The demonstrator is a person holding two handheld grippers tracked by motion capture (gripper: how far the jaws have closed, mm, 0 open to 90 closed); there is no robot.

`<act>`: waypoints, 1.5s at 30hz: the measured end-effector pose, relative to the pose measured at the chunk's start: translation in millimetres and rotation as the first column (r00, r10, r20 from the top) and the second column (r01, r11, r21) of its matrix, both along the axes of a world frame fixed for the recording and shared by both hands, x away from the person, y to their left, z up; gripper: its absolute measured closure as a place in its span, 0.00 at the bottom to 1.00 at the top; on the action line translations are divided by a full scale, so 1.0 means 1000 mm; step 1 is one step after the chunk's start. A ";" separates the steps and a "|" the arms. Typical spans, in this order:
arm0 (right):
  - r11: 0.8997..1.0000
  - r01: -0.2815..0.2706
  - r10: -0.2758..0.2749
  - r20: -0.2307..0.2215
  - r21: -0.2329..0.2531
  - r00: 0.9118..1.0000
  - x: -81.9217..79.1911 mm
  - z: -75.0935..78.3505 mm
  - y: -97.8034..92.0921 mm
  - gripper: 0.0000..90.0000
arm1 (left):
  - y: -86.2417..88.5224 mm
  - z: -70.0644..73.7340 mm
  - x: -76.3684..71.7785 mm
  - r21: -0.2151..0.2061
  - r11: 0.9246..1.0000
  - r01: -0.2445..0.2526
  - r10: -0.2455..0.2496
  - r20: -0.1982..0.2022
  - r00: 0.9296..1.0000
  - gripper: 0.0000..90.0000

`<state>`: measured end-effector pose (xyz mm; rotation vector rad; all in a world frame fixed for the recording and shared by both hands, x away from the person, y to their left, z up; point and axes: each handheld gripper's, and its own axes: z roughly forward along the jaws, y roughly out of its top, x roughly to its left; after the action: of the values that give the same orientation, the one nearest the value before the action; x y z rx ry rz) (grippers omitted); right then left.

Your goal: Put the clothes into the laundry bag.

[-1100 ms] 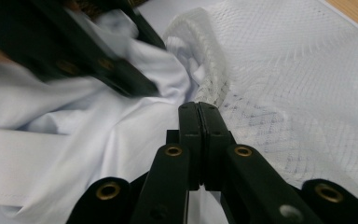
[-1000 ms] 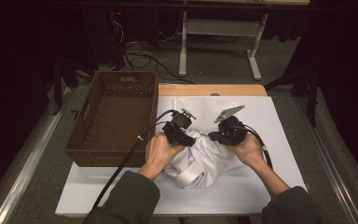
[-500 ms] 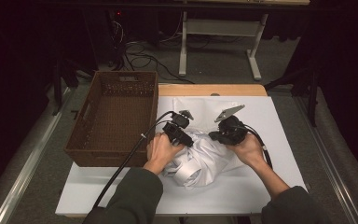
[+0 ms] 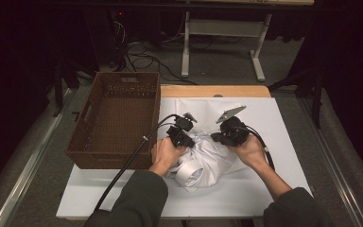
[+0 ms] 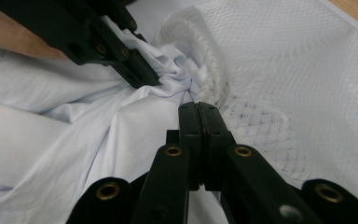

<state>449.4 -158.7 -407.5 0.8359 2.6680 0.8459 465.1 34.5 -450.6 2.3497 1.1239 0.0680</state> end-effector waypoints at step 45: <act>0.999 0.002 -0.002 0.018 0.034 1.000 -0.004 -0.004 -0.013 1.00 | 0.000 0.032 -0.028 -0.035 0.996 0.084 -0.079 0.120 0.990 0.89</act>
<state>445.1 -171.9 -411.4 0.8346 2.6435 0.8967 437.3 34.1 -418.2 2.3205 0.9629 0.1525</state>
